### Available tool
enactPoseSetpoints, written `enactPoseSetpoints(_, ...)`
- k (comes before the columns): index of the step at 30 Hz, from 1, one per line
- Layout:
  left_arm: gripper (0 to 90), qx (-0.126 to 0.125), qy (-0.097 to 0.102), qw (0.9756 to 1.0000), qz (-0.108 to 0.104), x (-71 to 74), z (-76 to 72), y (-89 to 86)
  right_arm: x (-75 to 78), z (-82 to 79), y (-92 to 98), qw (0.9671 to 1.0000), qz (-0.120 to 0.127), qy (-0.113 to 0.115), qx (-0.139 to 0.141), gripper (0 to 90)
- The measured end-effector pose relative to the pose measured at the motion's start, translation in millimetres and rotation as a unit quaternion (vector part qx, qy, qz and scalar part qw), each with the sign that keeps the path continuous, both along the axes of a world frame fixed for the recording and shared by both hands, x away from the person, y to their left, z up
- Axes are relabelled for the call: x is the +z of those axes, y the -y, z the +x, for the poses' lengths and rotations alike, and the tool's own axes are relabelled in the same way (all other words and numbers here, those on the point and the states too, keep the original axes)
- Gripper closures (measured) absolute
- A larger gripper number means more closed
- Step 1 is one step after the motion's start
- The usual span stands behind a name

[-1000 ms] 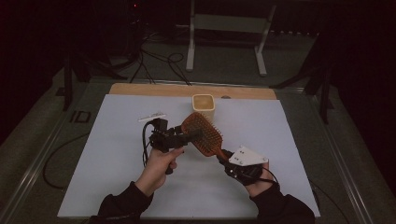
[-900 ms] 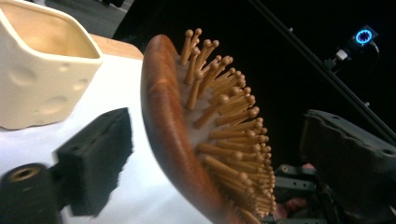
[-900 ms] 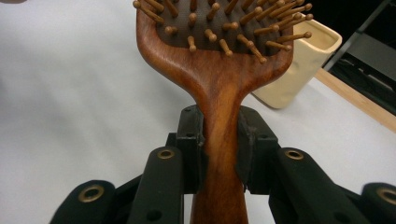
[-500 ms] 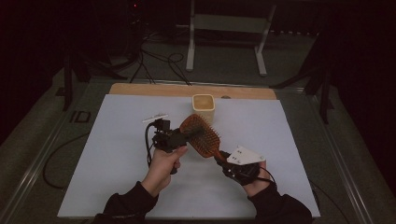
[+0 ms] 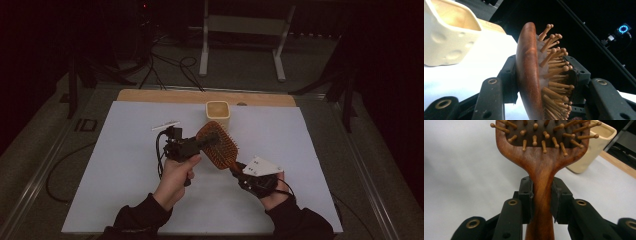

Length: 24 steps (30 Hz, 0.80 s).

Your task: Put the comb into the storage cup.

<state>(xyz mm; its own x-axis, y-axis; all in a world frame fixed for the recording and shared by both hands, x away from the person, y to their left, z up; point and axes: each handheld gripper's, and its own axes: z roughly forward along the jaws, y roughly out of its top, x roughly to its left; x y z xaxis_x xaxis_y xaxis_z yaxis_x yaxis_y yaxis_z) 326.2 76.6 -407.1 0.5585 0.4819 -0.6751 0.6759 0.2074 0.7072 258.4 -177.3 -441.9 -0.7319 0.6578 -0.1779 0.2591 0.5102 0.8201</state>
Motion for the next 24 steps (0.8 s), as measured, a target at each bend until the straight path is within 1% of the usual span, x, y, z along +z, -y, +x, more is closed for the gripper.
enactPoseSetpoints(4, 54.2, -0.005, 0.003, 1.0000, 0.001, 5.6, 1.4, 2.2, 0.8, 0.6, 1.1, 1.0000, 0.006, 0.003, -0.002, 72.7)
enactPoseSetpoints(8, 54.7, -0.014, 0.016, 0.9997, 0.010, 12.5, 2.1, 6.0, 2.0, 0.7, 2.6, 0.9998, 0.017, 0.005, -0.008, 72.4)
enactPoseSetpoints(11, 55.0, -0.017, 0.019, 0.9996, 0.015, 14.9, 3.4, 9.1, 3.0, 1.4, 3.9, 0.9997, 0.024, 0.003, -0.009, 70.7)
enactPoseSetpoints(12, 55.0, -0.015, 0.020, 0.9995, 0.020, 15.0, 3.6, 9.9, 3.4, 1.8, 4.7, 0.9996, 0.027, 0.002, -0.009, 66.9)
enactPoseSetpoints(13, 55.1, -0.017, 0.020, 0.9994, 0.023, 15.3, 4.6, 10.1, 4.0, 2.1, 5.4, 0.9995, 0.031, 0.000, -0.008, 60.3)
enactPoseSetpoints(14, 55.1, -0.015, 0.019, 0.9995, 0.018, 15.2, 5.6, 9.7, 4.2, 2.3, 4.9, 0.9995, 0.030, -0.007, -0.006, 51.5)
enactPoseSetpoints(15, 55.1, -0.015, 0.020, 0.9995, 0.017, 16.1, 6.4, 8.9, 3.4, 3.1, 4.2, 0.9997, 0.021, -0.009, -0.001, 44.4)
enactPoseSetpoints(16, 55.2, -0.015, 0.023, 0.9995, 0.019, 18.2, 6.9, 7.9, 2.5, 2.9, 4.0, 0.9997, 0.020, -0.013, -0.002, 38.5)
enactPoseSetpoints(17, 55.1, -0.011, 0.027, 0.9994, 0.017, 20.6, 6.8, 6.7, 1.1, 3.6, 3.8, 0.9996, 0.023, -0.018, -0.005, 32.9)
enactPoseSetpoints(18, 55.1, -0.010, 0.033, 0.9993, 0.015, 23.4, 6.8, 5.3, -0.6, 5.1, 3.8, 0.9995, 0.020, -0.023, -0.007, 27.3)
enactPoseSetpoints(19, 55.1, -0.009, 0.035, 0.9992, 0.015, 26.6, 7.0, 4.0, -1.7, 5.9, 3.9, 0.9995, 0.020, -0.023, -0.013, 22.6)
enactPoseSetpoints(20, 55.1, -0.006, 0.038, 0.9992, 0.015, 29.5, 7.0, 2.9, -2.3, 6.5, 4.2, 0.9992, 0.022, -0.028, -0.015, 18.5)
enactPoseSetpoints(21, 55.1, -0.007, 0.042, 0.9989, 0.018, 32.6, 7.4, 2.0, -2.5, 7.4, 4.6, 0.9992, 0.020, -0.029, -0.016, 14.8)
enactPoseSetpoints(22, 55.0, -0.006, 0.045, 0.9988, 0.020, 35.6, 7.5, 1.5, -2.7, 7.8, 4.8, 0.9993, 0.019, -0.027, -0.019, 13.1)
enactPoseSetpoints(24, 55.0, -0.007, 0.053, 0.9983, 0.026, 41.0, 7.5, 0.3, -3.5, 9.0, 6.1, 0.9990, 0.026, -0.033, -0.013, 10.4)
